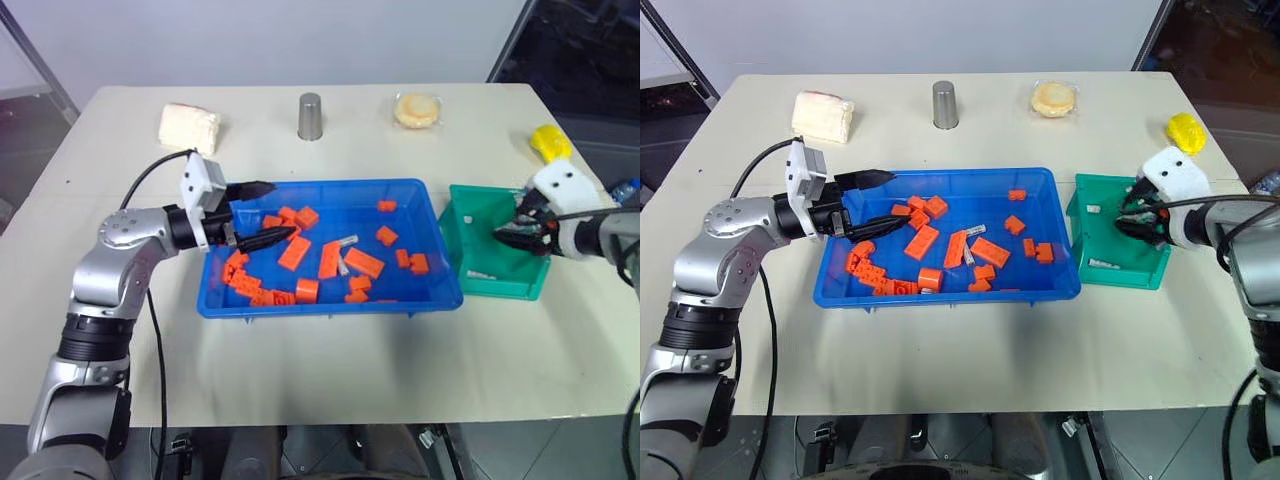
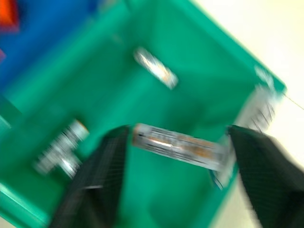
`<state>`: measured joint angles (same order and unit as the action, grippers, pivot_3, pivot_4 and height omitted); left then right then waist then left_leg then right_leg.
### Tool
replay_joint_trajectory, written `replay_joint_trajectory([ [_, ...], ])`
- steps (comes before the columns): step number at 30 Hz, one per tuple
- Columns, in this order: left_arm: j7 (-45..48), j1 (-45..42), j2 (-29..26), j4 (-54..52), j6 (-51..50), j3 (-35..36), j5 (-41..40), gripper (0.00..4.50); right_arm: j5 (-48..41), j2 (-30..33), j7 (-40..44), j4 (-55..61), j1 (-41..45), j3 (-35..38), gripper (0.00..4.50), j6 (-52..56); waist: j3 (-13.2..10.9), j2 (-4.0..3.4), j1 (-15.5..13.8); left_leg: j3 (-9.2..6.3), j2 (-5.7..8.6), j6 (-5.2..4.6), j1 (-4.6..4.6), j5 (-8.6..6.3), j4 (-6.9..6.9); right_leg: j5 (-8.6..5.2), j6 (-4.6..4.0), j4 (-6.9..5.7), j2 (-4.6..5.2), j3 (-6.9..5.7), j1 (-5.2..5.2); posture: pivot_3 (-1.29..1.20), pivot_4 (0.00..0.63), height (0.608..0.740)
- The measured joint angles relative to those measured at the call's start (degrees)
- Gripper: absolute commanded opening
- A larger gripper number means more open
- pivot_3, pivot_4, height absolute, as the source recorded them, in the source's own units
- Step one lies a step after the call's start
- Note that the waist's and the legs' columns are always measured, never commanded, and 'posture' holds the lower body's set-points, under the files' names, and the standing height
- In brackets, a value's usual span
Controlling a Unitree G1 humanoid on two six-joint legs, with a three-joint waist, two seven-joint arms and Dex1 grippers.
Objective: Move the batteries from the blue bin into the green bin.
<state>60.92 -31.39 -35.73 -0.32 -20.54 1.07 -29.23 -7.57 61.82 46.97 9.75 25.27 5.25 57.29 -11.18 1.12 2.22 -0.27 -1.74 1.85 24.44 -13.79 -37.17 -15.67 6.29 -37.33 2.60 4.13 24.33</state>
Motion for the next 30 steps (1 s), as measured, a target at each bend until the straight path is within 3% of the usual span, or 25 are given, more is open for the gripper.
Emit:
replay_joint_trajectory([
  [5, -0.1, 0.2, -0.1, -0.9, -0.1, 0.0, 0.0, 4.50, -0.1, 0.3, 0.0, -0.3, 0.0, -0.3, 4.47, -1.9, 0.0, 0.00, 0.2, -0.01, -0.01, 0.00, -0.02, 0.00, -0.02, 0.00, 0.00, -0.05, -0.01, 0.00, 0.00, 0.00, 0.150, 0.740],
  [8, -0.4, 0.6, -0.5, -1.1, -0.2, 0.3, 0.1, 4.50, -0.4, -2.1, -1.1, -0.4, 5.8, -2.0, 4.47, -1.7, 0.0, -0.03, 0.5, 0.04, -0.02, 0.00, -0.07, 0.00, -0.03, 0.00, 0.01, -0.10, -0.02, 0.06, 0.01, 0.00, 0.150, 0.740],
  [14, -1.3, 2.1, -2.0, -2.5, -0.4, 1.1, 0.3, 4.50, -9.2, -21.5, -5.7, 3.6, 21.9, -1.2, 4.47, 11.7, 0.0, 0.02, 0.4, -0.15, -0.07, 0.05, -0.07, 0.03, -0.01, -0.01, -0.02, -0.24, -0.12, -0.01, 0.01, 0.00, 0.150, 0.740],
  [17, -1.7, 3.8, -3.2, -4.5, -0.7, 2.0, 0.3, 4.50, -12.2, -31.9, -9.6, 4.5, 22.1, -1.7, 4.47, 18.1, 0.0, 0.02, 0.0, -0.16, -0.01, 0.05, -0.01, 0.03, -0.03, -0.01, -0.02, -0.29, -0.02, -0.03, 0.03, 0.00, 0.150, 0.740],
  [20, -3.4, 5.4, -3.4, -6.4, -2.8, 3.3, -0.7, 4.50, -13.5, -38.5, -13.2, 5.1, 19.4, -3.7, 4.47, 20.7, 0.0, 0.03, -0.7, -0.14, 0.08, 0.05, 0.07, 0.03, -0.11, 0.00, -0.01, -0.28, 0.10, -0.02, 0.02, 0.00, 0.150, 0.740],
  [30, -4.9, 11.3, -6.9, -17.2, -10.4, 8.9, -7.8, 4.50, -16.0, -42.6, -17.6, 6.5, 17.0, -6.6, 4.47, 24.6, 0.0, 0.03, -0.9, -0.13, 0.02, 0.06, 0.00, 0.04, -0.12, -0.01, -0.01, -0.32, 0.00, -0.02, 0.03, 0.00, 0.150, 0.740],
])
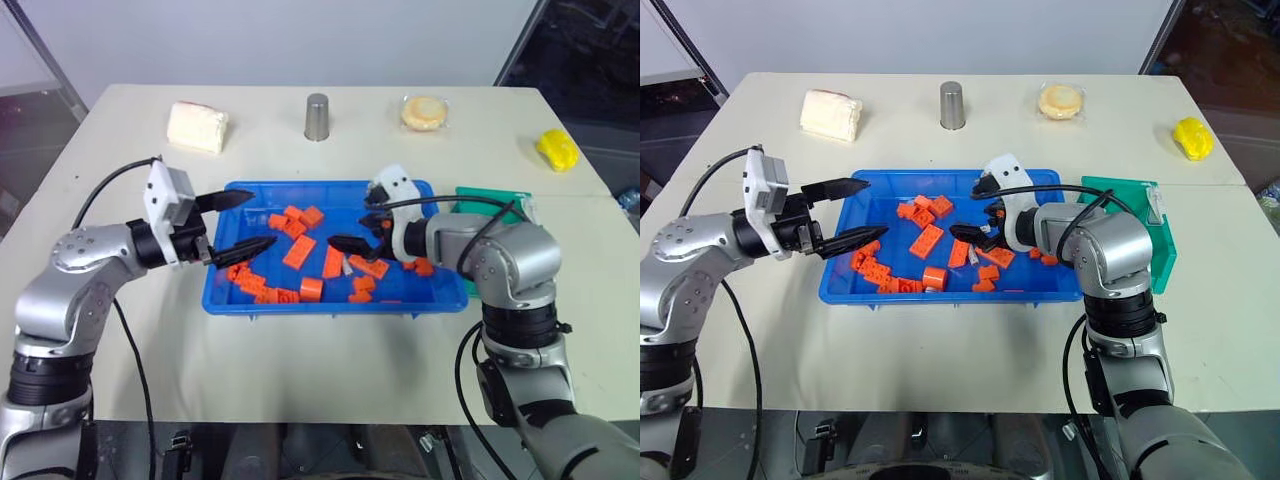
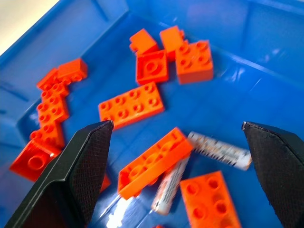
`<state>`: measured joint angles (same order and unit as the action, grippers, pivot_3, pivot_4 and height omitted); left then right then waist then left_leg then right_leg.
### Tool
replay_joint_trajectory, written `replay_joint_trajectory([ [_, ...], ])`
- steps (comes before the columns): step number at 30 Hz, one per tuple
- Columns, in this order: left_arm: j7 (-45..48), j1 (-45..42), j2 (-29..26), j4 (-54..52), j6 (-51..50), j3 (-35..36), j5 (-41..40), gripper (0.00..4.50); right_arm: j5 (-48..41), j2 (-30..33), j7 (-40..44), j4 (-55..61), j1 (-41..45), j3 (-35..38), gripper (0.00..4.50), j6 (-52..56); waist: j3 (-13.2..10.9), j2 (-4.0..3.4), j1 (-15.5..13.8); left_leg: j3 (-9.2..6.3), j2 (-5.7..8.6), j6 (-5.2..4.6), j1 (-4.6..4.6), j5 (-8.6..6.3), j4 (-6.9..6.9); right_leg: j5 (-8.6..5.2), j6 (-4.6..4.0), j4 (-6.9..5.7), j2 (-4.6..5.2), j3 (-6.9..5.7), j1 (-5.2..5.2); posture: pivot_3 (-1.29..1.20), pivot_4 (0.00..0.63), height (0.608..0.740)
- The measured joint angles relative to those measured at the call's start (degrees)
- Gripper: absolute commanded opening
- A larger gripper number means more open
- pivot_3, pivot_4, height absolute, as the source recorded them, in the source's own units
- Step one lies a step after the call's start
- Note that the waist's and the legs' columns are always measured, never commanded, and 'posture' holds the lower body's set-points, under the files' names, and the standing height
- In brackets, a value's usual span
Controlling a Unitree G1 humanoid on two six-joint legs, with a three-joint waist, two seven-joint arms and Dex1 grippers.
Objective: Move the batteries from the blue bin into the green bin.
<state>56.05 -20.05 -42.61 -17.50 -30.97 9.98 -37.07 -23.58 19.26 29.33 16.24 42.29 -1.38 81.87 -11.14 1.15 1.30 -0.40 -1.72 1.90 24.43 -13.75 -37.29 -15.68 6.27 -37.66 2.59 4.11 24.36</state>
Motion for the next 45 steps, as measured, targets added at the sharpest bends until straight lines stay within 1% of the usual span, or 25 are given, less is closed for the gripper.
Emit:
replay_joint_trajectory([
  [6, -1.6, 0.7, -0.1, -1.4, -0.1, 0.4, -0.8, 4.50, -1.6, 0.4, -0.2, 2.1, -0.9, -1.2, 4.47, 1.2, 0.0, 0.01, 0.0, 0.01, 0.00, 0.00, 0.00, 0.00, -0.01, 0.00, 0.00, 0.01, 0.00, 0.00, 0.00, 0.00, 0.150, 0.740],
  [10, -2.7, 2.1, 0.9, -1.4, 0.1, 0.2, -0.6, 4.50, -2.0, 0.3, -0.8, 2.0, -1.4, -2.2, 4.47, 1.3, 0.0, 0.01, 0.0, 0.01, 0.00, 0.00, 0.00, 0.00, -0.01, 0.00, 0.00, 0.01, 0.00, 0.00, 0.00, 0.00, 0.150, 0.740],
  [28, -5.4, 2.5, 1.1, -2.4, 0.5, 0.2, -0.6, 4.50, -2.1, 0.4, -1.5, -1.3, -3.0, -5.3, 4.47, -2.0, 0.0, 0.01, 0.0, 0.02, 0.00, 0.00, 0.00, 0.00, -0.01, 0.00, 0.00, 0.01, 0.00, 0.00, 0.00, 0.00, 0.150, 0.740],
  [29, -5.5, 2.6, 1.1, -2.4, 0.5, 0.2, -0.6, 4.50, -2.1, 0.4, -1.5, -1.5, -3.1, -5.3, 4.24, -2.1, 0.0, 0.01, 0.0, 0.02, 0.00, 0.00, 0.00, 0.00, -0.01, 0.00, 0.00, 0.01, 0.00, 0.00, 0.00, 0.00, 0.150, 0.740],
  [31, -5.7, 3.0, 1.1, -2.5, 0.6, 0.3, -0.6, 4.50, -2.1, 0.4, -1.5, -1.5, -3.1, -5.3, 3.62, -2.3, 0.0, 0.01, 0.1, 0.02, 0.00, 0.00, 0.00, 0.00, -0.01, 0.00, 0.00, 0.01, 0.00, 0.00, 0.00, 0.00, 0.150, 0.740],
  [38, -6.4, 3.6, 1.1, -2.9, 1.2, 0.3, -0.6, 4.50, -2.4, 0.4, -1.5, -1.5, -3.1, -5.6, 0.06, -2.3, 0.0, 0.01, 0.0, 0.02, 0.00, 0.00, 0.00, 0.00, -0.01, 0.00, 0.00, 0.01, 0.00, 0.00, 0.00, 0.00, 0.150, 0.740],
  [45, -6.6, 3.6, 1.1, -2.8, 1.7, 0.3, -0.2, 4.50, -2.4, 0.3, -1.7, -1.5, -3.1, -6.2, 0.06, -2.4, 0.0, 0.01, 0.0, 0.01, 0.00, 0.00, 0.00, 0.00, -0.01, 0.00, 0.00, 0.01, 0.00, 0.00, 0.00, 0.00, 0.150, 0.740],
])
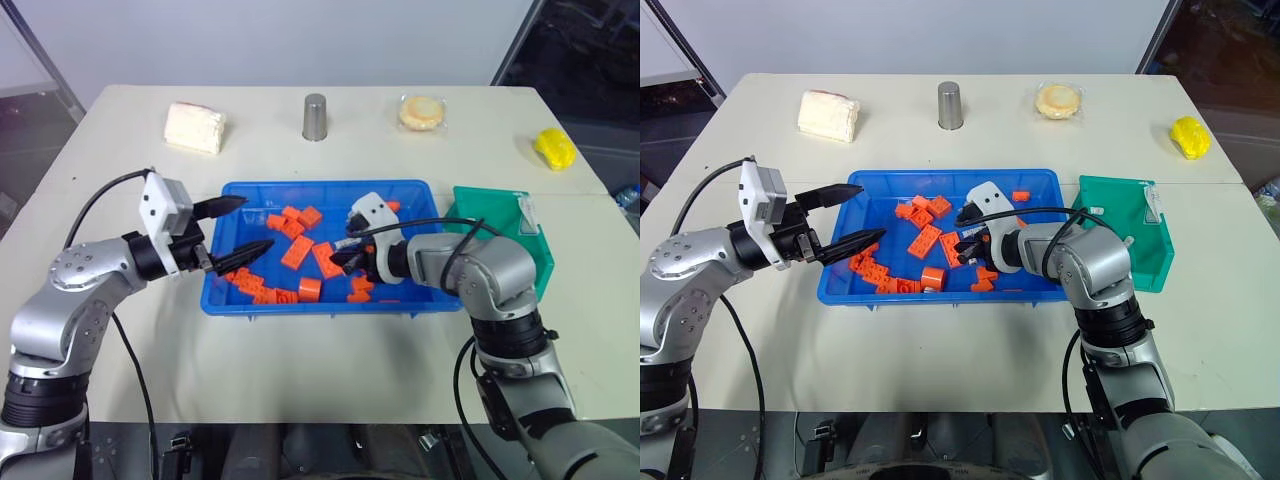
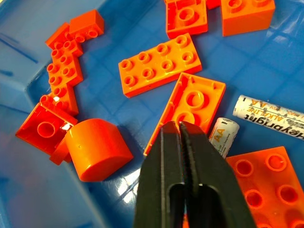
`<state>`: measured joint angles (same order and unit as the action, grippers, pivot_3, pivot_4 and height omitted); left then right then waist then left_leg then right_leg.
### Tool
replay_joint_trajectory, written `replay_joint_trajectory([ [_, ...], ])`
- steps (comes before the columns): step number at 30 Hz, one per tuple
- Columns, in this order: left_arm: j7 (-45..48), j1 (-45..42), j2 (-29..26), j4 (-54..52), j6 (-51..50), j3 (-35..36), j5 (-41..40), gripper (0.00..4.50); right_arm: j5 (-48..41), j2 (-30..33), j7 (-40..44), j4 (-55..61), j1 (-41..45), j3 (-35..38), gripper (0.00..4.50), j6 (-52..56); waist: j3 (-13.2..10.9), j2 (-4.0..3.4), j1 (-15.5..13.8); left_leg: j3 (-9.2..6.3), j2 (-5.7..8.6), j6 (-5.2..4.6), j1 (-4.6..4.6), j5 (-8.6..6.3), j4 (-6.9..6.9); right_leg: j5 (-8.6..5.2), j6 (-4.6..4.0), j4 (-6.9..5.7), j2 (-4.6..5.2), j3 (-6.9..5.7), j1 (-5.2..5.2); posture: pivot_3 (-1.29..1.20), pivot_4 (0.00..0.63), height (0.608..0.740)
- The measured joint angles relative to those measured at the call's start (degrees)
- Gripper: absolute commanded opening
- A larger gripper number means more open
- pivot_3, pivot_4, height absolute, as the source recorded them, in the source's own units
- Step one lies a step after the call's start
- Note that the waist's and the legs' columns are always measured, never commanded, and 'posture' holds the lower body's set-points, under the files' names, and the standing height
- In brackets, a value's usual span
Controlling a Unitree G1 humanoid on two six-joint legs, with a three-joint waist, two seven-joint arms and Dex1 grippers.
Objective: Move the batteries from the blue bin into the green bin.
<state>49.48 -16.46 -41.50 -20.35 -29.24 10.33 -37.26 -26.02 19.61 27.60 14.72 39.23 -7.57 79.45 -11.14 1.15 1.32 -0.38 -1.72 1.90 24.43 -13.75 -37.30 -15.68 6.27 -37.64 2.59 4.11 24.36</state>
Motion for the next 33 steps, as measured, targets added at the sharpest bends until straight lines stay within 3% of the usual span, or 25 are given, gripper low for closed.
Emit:
replay_joint_trajectory([
  [6, 0.0, 0.1, 0.2, 0.0, 0.8, 0.0, 0.5, 4.50, 0.0, 0.1, -0.1, 0.0, 0.4, -0.3, 0.06, -0.6, 0.0, 0.00, 0.0, 0.00, 0.00, 0.00, 0.00, 0.00, 0.00, 0.00, 0.00, 0.00, 0.00, 0.00, 0.00, 0.00, 0.150, 0.740],
  [9, 0.0, 0.1, 0.5, 0.0, 1.1, 0.0, 0.6, 4.50, 0.7, 3.9, 1.3, 0.4, 1.7, -3.4, 0.06, -3.8, 0.0, 0.00, 0.0, 0.01, 0.00, 0.00, 0.00, 0.00, 0.00, 0.00, 0.00, 0.01, 0.01, 0.00, 0.00, 0.00, 0.150, 0.740],
  [17, 0.5, 0.2, 0.6, 0.7, 1.5, -0.1, 1.5, 4.50, 3.0, 20.7, 11.8, 5.9, 2.0, -11.6, 3.73, -13.0, 0.0, 0.00, -0.2, 0.01, 0.00, 0.00, 0.00, 0.00, 0.00, 0.00, 0.00, 0.04, 0.00, 0.00, 0.00, 0.00, 0.150, 0.740],
  [22, 0.7, -0.1, 0.9, 1.8, 2.1, -0.3, 1.8, 4.50, 4.1, 21.8, 15.4, 6.1, 2.0, -14.2, 3.73, -16.5, 0.0, 0.01, 0.3, 0.01, -0.03, 0.00, -0.01, 0.00, 0.00, 0.00, 0.00, 0.04, -0.03, 0.00, 0.00, 0.00, 0.150, 0.740],
  [33, 0.2, 0.2, 0.9, 1.8, 2.3, -0.4, 2.3, 4.50, 7.2, 18.0, 18.4, 0.2, 3.0, -18.6, 3.73, -20.9, 0.0, 0.01, -0.1, 0.01, -0.03, 0.00, 0.00, 0.00, -0.02, 0.00, 0.00, 0.04, -0.02, 0.00, 0.00, 0.00, 0.150, 0.740],
])
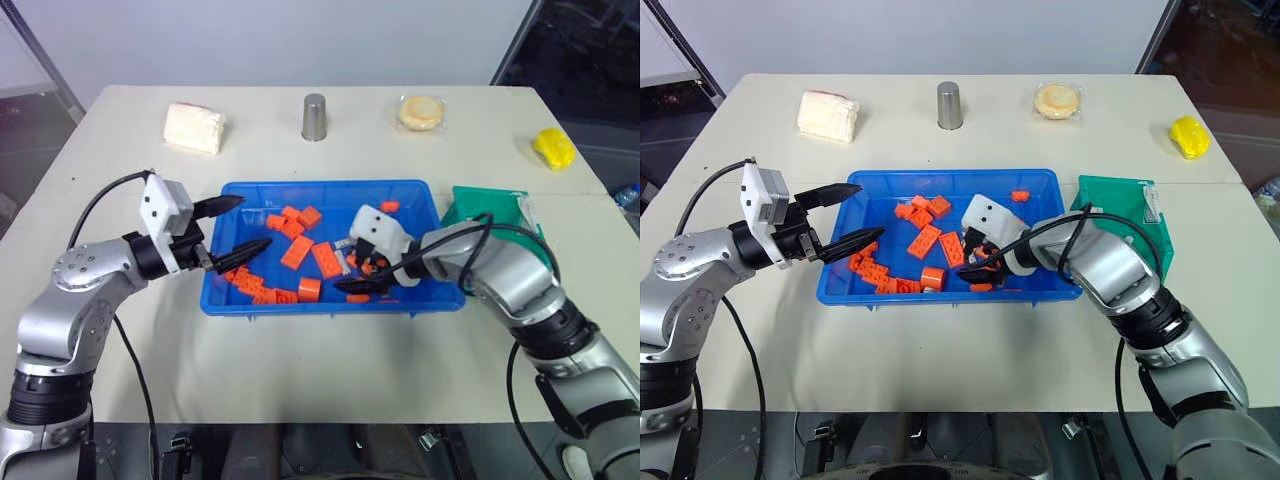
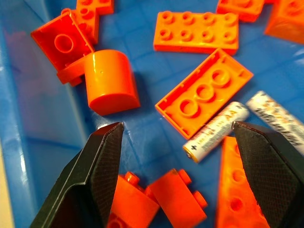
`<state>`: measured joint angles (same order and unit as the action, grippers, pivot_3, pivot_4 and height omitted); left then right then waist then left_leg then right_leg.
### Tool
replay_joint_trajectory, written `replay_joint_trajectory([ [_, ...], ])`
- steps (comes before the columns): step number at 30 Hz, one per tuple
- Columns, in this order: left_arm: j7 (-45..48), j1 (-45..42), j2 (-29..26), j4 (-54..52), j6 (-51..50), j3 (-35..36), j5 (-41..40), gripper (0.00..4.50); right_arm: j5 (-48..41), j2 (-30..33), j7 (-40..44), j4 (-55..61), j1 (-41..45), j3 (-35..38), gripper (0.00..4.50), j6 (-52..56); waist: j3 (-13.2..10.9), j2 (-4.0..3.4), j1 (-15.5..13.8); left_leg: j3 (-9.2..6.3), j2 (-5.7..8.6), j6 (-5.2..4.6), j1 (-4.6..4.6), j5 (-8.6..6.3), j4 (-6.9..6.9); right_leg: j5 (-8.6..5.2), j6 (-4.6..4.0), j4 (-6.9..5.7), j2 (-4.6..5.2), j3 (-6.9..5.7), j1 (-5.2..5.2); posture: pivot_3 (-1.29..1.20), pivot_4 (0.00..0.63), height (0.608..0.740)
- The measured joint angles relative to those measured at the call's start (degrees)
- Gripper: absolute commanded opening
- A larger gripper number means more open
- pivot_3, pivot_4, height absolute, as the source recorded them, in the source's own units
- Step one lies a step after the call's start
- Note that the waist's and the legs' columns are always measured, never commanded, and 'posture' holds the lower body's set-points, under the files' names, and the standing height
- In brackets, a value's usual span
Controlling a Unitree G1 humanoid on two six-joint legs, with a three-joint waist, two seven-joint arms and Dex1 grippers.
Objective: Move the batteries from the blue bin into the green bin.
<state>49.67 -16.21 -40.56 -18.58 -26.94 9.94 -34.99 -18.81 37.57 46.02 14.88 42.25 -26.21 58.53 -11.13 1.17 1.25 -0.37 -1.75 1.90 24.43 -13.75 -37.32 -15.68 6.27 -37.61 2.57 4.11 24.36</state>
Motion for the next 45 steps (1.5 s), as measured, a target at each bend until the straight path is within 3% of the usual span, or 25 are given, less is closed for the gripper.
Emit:
replay_joint_trajectory([
  [10, -1.9, 1.9, 0.1, -2.5, -0.3, 0.3, -0.3, 4.50, 7.2, -1.0, 6.4, -11.5, 3.3, -4.5, 3.73, -10.5, 0.0, 0.00, -0.1, 0.00, 0.00, 0.00, 0.00, 0.00, 0.00, 0.00, 0.00, 0.00, 0.01, 0.00, 0.00, 0.00, 0.150, 0.740],
  [17, -3.7, 2.5, 0.1, -3.7, -0.7, 0.4, -0.6, 4.50, 8.8, -4.5, 8.0, -15.6, 4.4, -4.1, 3.73, -10.9, 0.0, 0.03, -0.1, 0.00, 0.00, 0.00, -0.02, 0.00, -0.01, 0.00, 0.00, -0.02, 0.01, 0.00, -0.02, 0.00, 0.150, 0.740],
  [20, -4.0, 2.5, 0.1, -4.1, -1.1, 0.4, -0.6, 4.50, 9.3, -5.2, 8.6, -16.3, 4.8, -4.0, 2.96, -10.9, 0.0, 0.03, -0.1, 0.00, 0.00, 0.00, -0.03, 0.00, -0.01, 0.00, 0.00, -0.02, 0.01, 0.00, -0.02, 0.00, 0.150, 0.740],
  [26, -4.8, 2.3, 0.1, -4.1, -1.3, 0.4, -0.7, 4.50, 10.8, -5.0, 10.0, -16.2, 4.7, -4.1, 0.06, -11.1, 0.0, 0.03, -0.1, 0.00, 0.01, 0.00, -0.03, 0.00, -0.01, 0.00, 0.00, -0.02, 0.01, -0.01, -0.02, 0.00, 0.150, 0.740],
  [40, -4.5, 1.3, 0.4, -3.9, -1.3, 0.4, -0.7, 4.50, 12.9, -4.0, 10.6, -15.0, 4.8, -3.7, 0.04, -11.3, 0.0, 0.02, -0.2, 0.00, 0.02, 0.00, -0.01, 0.00, -0.02, 0.00, 0.00, -0.03, 0.02, -0.01, -0.02, 0.00, 0.150, 0.740],
  [45, -2.0, -1.1, 0.6, -3.6, -1.3, 0.1, -1.9, 4.50, 10.7, -0.7, 12.1, -14.9, 16.4, 4.4, 0.04, -8.8, 0.0, -0.04, -0.1, 0.02, 0.02, 0.01, -0.02, 0.00, -0.01, 0.00, 0.00, -0.04, 0.03, -0.01, 0.02, 0.00, 0.150, 0.740],
])
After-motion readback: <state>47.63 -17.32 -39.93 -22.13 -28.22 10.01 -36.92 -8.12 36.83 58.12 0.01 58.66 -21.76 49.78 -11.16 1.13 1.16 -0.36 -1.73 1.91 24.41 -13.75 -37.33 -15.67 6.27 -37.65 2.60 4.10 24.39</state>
